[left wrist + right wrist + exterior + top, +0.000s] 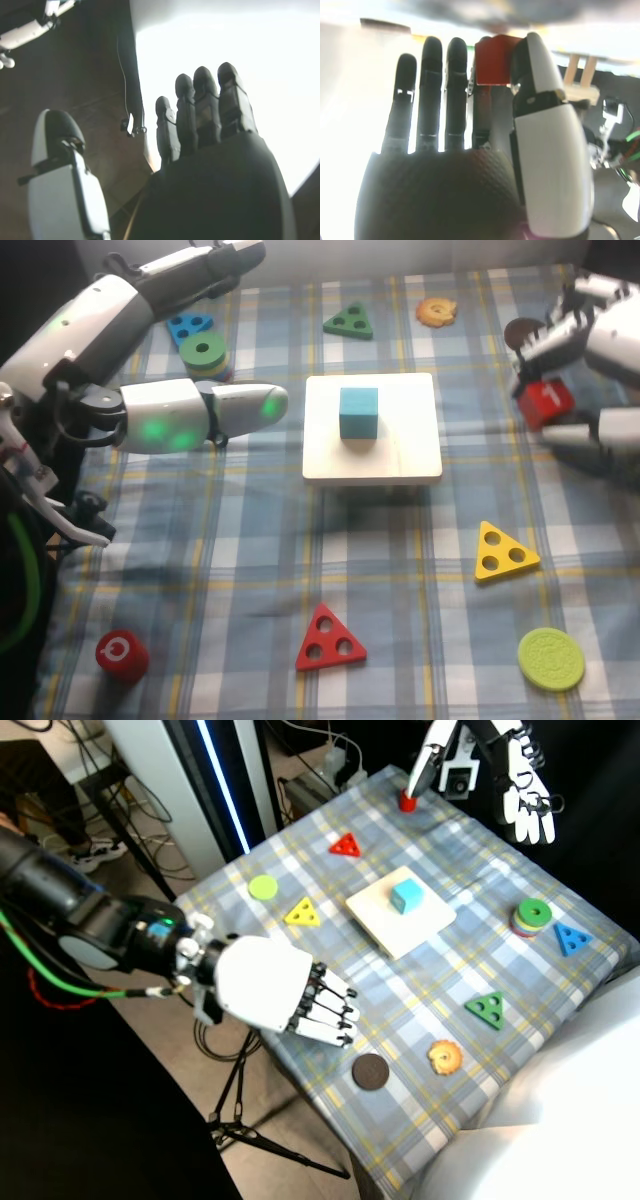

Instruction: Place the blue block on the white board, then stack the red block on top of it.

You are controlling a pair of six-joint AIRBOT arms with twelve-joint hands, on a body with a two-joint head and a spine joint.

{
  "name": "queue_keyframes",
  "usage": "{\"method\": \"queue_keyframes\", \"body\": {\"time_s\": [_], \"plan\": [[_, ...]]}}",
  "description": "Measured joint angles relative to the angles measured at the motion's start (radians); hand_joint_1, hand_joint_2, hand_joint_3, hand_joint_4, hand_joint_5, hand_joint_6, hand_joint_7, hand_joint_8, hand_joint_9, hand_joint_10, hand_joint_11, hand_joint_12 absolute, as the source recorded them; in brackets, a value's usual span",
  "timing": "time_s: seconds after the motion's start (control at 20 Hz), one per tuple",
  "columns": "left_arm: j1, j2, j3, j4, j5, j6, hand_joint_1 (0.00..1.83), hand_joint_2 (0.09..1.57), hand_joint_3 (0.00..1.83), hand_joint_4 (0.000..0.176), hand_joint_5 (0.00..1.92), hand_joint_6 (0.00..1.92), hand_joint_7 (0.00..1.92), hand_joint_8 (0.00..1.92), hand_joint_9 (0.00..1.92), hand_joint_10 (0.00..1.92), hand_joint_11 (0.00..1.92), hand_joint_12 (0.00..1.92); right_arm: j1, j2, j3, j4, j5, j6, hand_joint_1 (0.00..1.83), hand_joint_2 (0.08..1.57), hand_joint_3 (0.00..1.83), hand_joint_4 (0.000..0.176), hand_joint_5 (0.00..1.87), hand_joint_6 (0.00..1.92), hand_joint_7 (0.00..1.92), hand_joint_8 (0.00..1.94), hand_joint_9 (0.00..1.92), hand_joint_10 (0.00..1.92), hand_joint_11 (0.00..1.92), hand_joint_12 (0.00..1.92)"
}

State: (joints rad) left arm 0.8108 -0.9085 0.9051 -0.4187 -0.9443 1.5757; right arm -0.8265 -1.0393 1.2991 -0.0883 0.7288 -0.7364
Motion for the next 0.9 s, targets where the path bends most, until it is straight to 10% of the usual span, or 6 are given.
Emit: {"method": "queue_keyframes", "body": {"time_s": [0.35,0.7,0.9], "plan": [[0.015,0.010,-0.005,0.005,-0.005,-0.002,0.86,0.91,0.00,0.173,0.40,0.00,0.40,0.00,0.26,0.00,0.00,0.39,0.181,-0.025,-0.002,-0.309,0.050,0.116,1.10,1.07,0.00,0.016,1.07,0.84,0.78,0.00,0.66,0.01,0.06,1.18],[0.029,0.028,-0.005,0.015,0.018,-0.001,0.88,0.95,0.00,0.153,0.44,0.00,0.41,0.00,0.30,0.00,0.00,0.33,0.288,-0.118,0.074,-0.525,0.061,0.294,1.18,1.05,0.00,0.000,1.13,0.73,0.83,0.02,0.70,0.02,0.13,1.13],[0.037,0.039,-0.005,0.010,0.029,-0.002,0.92,0.95,0.00,0.114,0.47,0.01,0.41,0.00,0.28,0.00,0.00,0.35,0.289,-0.165,0.097,-0.560,0.056,0.314,1.18,1.05,0.00,0.000,1.12,0.74,0.80,0.00,0.65,0.00,0.07,1.07]]}}
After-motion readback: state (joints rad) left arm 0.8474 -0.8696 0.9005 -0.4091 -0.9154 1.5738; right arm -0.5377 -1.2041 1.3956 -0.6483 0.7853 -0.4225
